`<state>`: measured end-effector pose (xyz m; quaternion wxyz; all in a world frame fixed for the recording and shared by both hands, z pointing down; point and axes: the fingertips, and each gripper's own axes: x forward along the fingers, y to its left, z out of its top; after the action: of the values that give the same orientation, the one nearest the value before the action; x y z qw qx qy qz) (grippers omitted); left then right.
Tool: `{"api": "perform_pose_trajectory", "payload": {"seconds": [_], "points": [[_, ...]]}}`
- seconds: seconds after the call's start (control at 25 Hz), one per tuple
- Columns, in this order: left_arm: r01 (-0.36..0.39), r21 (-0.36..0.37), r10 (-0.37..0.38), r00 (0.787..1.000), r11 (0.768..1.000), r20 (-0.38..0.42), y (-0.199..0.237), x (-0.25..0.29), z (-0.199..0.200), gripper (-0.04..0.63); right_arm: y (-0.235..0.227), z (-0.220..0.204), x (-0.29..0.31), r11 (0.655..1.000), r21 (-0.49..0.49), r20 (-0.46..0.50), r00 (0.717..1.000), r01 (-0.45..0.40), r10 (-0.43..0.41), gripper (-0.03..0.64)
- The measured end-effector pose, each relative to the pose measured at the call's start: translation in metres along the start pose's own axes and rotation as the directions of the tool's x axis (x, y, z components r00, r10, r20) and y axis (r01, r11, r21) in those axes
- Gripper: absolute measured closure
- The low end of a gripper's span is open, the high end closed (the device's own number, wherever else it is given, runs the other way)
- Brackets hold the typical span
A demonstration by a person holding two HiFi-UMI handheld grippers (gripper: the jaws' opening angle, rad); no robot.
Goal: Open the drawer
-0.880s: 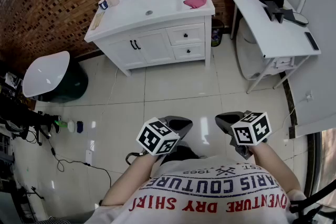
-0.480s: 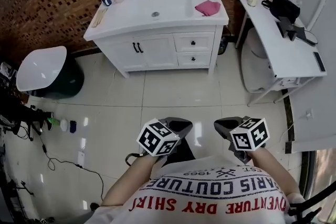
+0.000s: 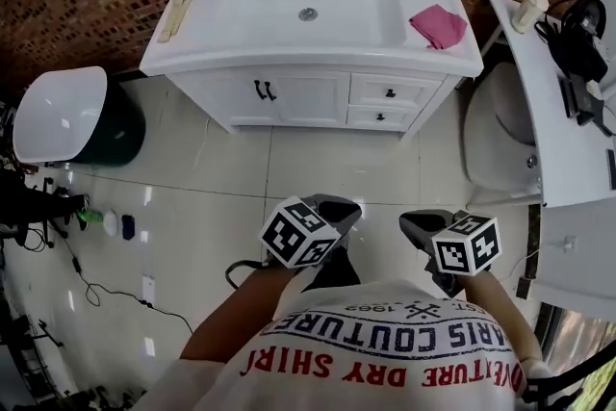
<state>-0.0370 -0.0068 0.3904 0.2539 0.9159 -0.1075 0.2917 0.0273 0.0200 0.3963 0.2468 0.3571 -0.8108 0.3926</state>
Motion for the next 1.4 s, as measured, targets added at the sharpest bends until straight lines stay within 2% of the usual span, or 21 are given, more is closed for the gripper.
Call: {"api": "perform_pose_trajectory", "payload": {"seconds": [0.2,0.4,0.64,0.84,1.04,1.16,1.4], "points": [[0.013,-0.040,-0.015,0.999,0.999,-0.031,0.105,-0.002,0.042,0.612,-0.048,0.095,0.048,0.999,0.039,0.004,1.000,0.008,-0.008,0.611],[0.060,-0.059,-0.062,0.997,0.996,-0.042,0.151,0.014,0.057,0.612,-0.078,0.125,0.081,0.998,0.042,-0.018,0.999,0.040,-0.039,0.611],[0.107,-0.074,-0.112,0.992,0.991,-0.061,0.158,0.039,0.066,0.612,-0.103,0.125,0.086,0.996,0.082,-0.042,0.999,0.038,-0.035,0.611],[0.084,-0.108,-0.091,0.994,0.991,-0.067,0.166,0.053,0.062,0.612,-0.124,0.119,0.096,0.996,0.088,-0.050,0.999,0.018,-0.014,0.611],[0.054,-0.126,-0.059,0.998,0.991,-0.034,0.168,0.049,0.070,0.612,-0.153,0.129,0.113,1.000,0.022,-0.024,0.999,-0.021,0.022,0.609],[0.047,-0.162,-0.052,0.998,0.986,-0.028,0.169,0.051,0.069,0.612,-0.180,0.141,0.123,0.998,0.055,0.008,1.000,-0.029,0.029,0.597],[0.036,-0.185,-0.043,0.998,0.982,-0.036,0.181,0.066,0.065,0.612,-0.253,0.162,0.160,0.989,0.141,0.081,0.996,0.030,-0.042,0.528]]}}
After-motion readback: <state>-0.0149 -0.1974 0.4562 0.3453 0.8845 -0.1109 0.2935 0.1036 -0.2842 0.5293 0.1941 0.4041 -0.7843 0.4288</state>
